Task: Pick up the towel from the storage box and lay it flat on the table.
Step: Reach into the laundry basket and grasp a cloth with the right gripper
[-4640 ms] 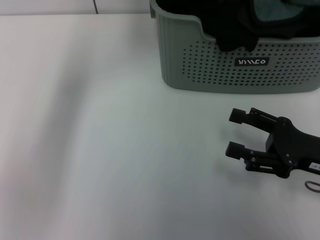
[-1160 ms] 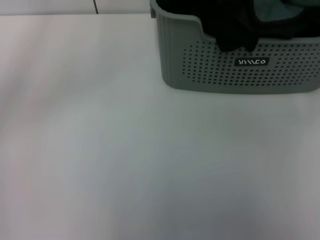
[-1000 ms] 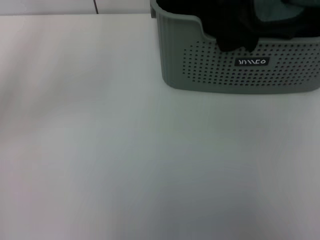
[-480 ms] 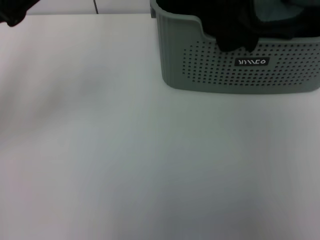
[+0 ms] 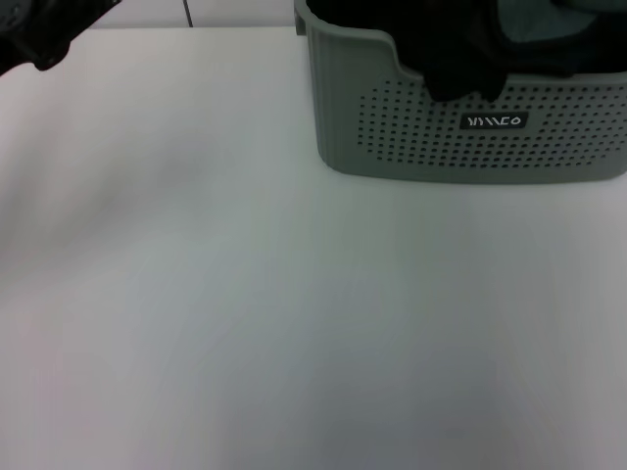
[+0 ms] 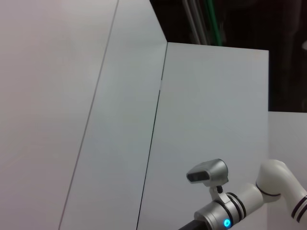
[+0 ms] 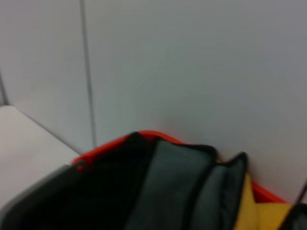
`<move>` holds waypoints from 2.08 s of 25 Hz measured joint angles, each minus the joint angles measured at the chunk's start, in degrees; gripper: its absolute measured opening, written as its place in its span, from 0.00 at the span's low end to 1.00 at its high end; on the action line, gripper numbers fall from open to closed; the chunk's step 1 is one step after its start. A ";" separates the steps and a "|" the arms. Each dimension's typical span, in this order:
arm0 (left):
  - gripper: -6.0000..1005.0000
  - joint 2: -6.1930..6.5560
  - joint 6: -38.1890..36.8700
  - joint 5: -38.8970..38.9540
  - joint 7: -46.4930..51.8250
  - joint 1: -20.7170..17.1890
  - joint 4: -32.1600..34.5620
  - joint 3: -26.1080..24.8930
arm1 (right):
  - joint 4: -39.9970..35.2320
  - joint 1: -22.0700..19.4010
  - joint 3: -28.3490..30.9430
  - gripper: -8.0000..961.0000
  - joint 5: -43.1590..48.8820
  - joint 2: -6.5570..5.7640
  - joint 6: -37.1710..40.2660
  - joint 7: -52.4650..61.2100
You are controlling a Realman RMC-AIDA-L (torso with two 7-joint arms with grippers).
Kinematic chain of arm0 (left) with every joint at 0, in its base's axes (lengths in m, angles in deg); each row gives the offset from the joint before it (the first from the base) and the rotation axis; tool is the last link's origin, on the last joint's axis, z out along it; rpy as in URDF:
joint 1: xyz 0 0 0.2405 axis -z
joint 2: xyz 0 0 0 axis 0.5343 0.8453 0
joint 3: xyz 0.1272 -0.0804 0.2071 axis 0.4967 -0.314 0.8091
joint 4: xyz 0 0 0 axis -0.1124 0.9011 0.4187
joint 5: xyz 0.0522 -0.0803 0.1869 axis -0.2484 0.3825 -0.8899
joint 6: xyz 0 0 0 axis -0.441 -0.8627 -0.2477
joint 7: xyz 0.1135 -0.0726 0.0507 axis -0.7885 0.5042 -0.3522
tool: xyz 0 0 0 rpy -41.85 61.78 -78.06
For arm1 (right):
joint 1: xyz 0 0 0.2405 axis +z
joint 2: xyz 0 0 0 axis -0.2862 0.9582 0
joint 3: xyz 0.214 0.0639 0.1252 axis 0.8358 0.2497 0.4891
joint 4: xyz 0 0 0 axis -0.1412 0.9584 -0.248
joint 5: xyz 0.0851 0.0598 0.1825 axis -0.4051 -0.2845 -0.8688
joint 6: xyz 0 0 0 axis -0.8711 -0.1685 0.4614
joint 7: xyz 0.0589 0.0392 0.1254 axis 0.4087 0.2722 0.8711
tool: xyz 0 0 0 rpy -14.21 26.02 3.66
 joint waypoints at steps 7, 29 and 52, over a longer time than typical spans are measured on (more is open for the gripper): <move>0.38 -0.21 0.96 0.58 -0.17 0.85 -1.70 -0.18 | 4.55 5.12 -0.31 0.67 10.24 -0.07 -0.60 3.79; 0.38 -0.51 1.84 0.61 -2.37 2.88 -5.22 -0.17 | 15.09 11.66 1.44 0.57 13.09 -0.28 -4.94 4.47; 0.38 -0.79 2.08 0.66 -3.80 2.61 -6.76 -0.17 | 21.83 9.85 0.60 0.38 12.91 0.76 -7.32 0.58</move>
